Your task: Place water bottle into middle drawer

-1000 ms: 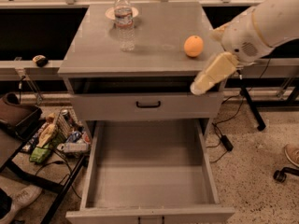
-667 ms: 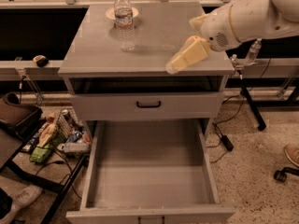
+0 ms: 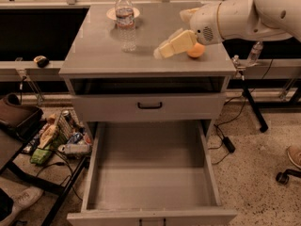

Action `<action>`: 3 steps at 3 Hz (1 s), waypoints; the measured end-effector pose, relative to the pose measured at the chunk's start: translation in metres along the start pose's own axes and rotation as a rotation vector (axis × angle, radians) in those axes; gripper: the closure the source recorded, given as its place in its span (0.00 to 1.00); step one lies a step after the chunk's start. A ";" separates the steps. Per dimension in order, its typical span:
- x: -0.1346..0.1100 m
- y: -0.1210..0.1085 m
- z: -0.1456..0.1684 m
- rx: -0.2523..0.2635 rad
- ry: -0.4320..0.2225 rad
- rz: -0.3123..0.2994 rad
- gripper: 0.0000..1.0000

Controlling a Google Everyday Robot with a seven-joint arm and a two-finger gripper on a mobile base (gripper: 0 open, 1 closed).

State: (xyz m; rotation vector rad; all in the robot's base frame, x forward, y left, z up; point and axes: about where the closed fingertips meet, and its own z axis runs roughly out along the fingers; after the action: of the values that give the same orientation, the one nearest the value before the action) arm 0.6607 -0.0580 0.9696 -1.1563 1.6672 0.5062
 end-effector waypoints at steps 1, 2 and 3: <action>-0.005 -0.011 0.031 -0.014 -0.094 0.024 0.00; -0.027 -0.034 0.089 -0.035 -0.235 0.055 0.00; -0.064 -0.061 0.157 -0.061 -0.339 0.058 0.00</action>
Offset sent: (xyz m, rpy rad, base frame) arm 0.1404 0.1152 0.0049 0.4116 -0.1040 0.0939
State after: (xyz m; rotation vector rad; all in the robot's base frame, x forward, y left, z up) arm 0.7932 0.0636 0.9741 -1.0034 1.4022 0.7509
